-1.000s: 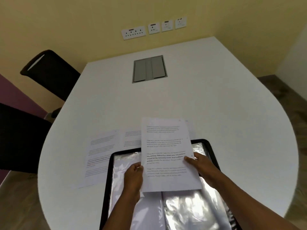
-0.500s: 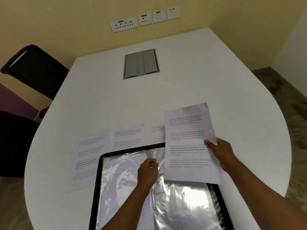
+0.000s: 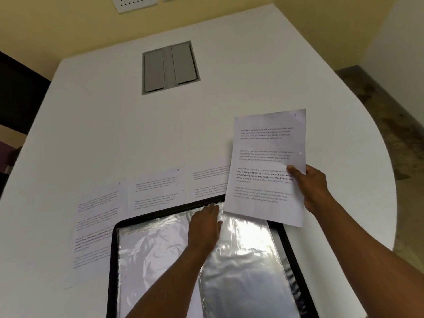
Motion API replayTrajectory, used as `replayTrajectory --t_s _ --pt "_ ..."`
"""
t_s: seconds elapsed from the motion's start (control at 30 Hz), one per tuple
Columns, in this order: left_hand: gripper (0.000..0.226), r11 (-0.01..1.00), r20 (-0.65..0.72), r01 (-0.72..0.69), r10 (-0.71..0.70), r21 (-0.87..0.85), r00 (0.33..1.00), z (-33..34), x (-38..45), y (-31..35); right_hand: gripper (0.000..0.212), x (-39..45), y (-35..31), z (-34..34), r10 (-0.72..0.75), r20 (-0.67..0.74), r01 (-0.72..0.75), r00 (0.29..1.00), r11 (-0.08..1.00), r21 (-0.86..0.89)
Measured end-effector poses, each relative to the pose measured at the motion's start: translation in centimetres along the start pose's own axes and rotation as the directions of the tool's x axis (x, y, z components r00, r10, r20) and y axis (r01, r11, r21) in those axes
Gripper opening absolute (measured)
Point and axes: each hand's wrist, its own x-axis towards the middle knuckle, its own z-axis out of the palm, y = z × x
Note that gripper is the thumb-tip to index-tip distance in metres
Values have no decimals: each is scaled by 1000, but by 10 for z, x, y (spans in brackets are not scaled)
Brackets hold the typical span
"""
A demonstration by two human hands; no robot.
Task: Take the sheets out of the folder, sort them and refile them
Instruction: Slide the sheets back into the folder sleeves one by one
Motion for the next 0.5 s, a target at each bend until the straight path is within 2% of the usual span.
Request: replayTrajectory --t_s 0.13,0.23,0.3,0.4,0.5 --pt "29 997 -103 -57 61 48 993 5 4 3 30 13 2 5 22 -28 -20 999 998 51" --pt "27 998 -120 -58 62 37 991 6 11 0 29 21 2 8 29 -61 -24 998 996 85" --pt "23 997 -67 -73 74 23 995 4 18 -2 29 25 2 9 30 -69 -23 997 994 103" --pt "11 994 77 -9 17 -110 997 -4 28 -1 26 29 1 11 37 -66 -28 997 990 140" --pt "21 981 174 13 21 -192 985 -15 36 0 20 31 0 12 51 -69 -38 996 985 170"
